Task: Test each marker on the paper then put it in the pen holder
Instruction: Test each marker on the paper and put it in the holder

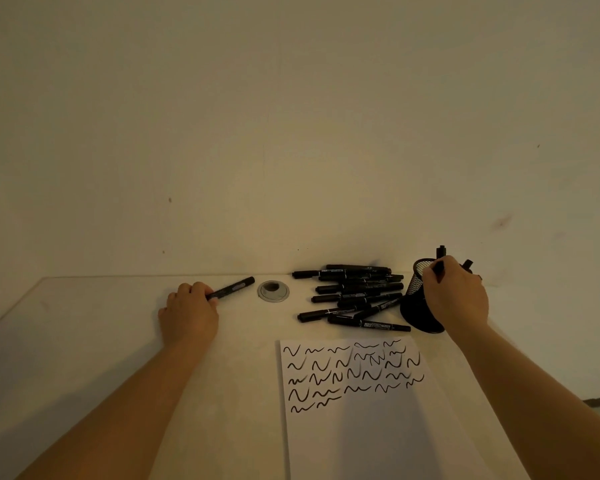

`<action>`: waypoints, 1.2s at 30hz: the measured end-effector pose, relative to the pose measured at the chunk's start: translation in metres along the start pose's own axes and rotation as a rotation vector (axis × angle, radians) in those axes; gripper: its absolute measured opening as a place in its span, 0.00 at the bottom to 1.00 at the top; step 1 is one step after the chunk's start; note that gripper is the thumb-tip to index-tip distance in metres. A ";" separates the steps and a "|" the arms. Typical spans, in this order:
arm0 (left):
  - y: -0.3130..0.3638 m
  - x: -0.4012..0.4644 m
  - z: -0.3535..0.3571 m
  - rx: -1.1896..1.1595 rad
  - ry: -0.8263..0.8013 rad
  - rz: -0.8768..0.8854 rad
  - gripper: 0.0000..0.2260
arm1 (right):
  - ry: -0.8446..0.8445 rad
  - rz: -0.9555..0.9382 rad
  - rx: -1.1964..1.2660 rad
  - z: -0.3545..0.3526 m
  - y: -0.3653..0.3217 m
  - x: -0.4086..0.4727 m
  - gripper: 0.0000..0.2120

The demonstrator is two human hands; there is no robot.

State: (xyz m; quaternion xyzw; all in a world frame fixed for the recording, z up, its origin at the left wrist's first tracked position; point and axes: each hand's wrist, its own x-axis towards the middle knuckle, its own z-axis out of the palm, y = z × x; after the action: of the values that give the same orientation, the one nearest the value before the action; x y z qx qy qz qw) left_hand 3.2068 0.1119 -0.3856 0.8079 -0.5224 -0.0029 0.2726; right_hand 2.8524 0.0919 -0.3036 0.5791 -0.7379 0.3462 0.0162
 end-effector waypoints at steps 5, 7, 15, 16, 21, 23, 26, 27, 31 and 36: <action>0.018 -0.016 -0.009 -0.260 0.056 0.085 0.09 | 0.003 -0.005 0.055 -0.011 -0.005 -0.002 0.13; 0.034 -0.028 -0.016 -0.284 0.066 0.157 0.09 | 0.043 -0.041 0.045 -0.016 -0.007 -0.007 0.14; 0.086 -0.092 -0.056 -0.623 -0.074 0.317 0.06 | 0.082 -0.142 0.259 -0.040 -0.021 -0.063 0.06; 0.090 -0.102 -0.059 -0.678 -0.117 0.349 0.06 | -0.037 -0.097 0.394 -0.043 -0.026 -0.074 0.01; 0.106 -0.145 -0.068 -0.762 -0.268 0.490 0.07 | -0.567 -0.017 0.836 -0.055 -0.044 -0.118 0.08; 0.108 -0.156 -0.071 -0.740 -0.312 0.522 0.08 | -0.665 0.011 0.953 -0.057 -0.046 -0.130 0.09; 0.105 -0.171 -0.074 -0.684 -0.362 0.583 0.08 | -0.718 0.112 1.069 -0.060 -0.044 -0.141 0.10; 0.103 -0.174 -0.075 -0.666 -0.369 0.598 0.08 | -0.715 0.144 1.076 -0.060 -0.043 -0.144 0.11; 0.095 -0.181 -0.080 -0.543 -0.327 0.674 0.12 | -0.646 0.330 1.140 -0.060 -0.036 -0.157 0.12; 0.091 -0.182 -0.097 -0.188 -0.157 0.887 0.19 | -0.799 0.494 1.269 -0.064 -0.031 -0.170 0.13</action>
State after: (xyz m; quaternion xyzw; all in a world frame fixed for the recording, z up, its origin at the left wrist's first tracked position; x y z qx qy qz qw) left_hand 3.0759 0.2804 -0.3139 0.4752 -0.8344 0.0056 0.2791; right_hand 2.9111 0.2665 -0.3113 0.3776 -0.4567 0.4605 -0.6608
